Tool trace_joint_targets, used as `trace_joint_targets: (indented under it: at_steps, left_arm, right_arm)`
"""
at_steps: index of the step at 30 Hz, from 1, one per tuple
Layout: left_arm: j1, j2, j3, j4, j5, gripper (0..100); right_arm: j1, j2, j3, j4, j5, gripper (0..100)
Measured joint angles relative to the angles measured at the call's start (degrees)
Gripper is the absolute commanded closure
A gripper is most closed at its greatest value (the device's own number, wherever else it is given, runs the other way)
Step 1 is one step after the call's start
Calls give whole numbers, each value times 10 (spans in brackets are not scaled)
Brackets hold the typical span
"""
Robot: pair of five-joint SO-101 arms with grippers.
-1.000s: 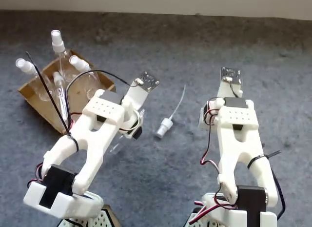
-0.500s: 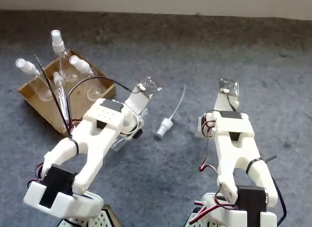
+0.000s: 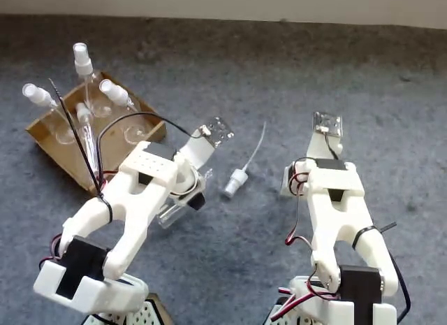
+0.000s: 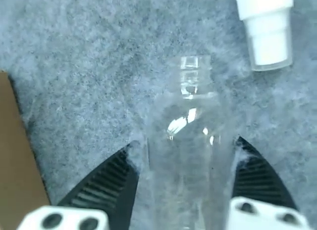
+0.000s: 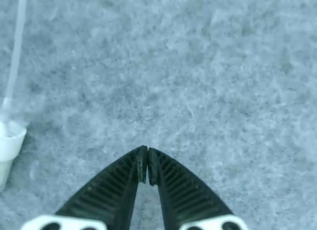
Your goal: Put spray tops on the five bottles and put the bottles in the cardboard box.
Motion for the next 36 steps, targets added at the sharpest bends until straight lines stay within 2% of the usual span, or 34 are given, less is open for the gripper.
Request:
trace_joint_targets:
  at_steps: [4,7,16,23,29,31,36]
  left_arm:
    - [0,0,0,2,-69,755]
    - [0,0,-3,9,-90,755]
    - [0,25,-135,161,-93,755]
    - [1,189,-243,210,-93,755]
    - [-1,215,-278,226,-93,756]
    - [-1,215,-278,227,-93,787]
    - [2,221,-278,227,-94,960]
  right_arm:
    - [0,0,0,0,0,993]
    - [0,0,0,0,0,993]
    - [0,0,0,0,0,993]
    - [0,0,0,0,0,993]
    - [0,0,0,0,0,993]
    - [0,0,0,0,0,993]
    - [0,0,0,0,0,993]
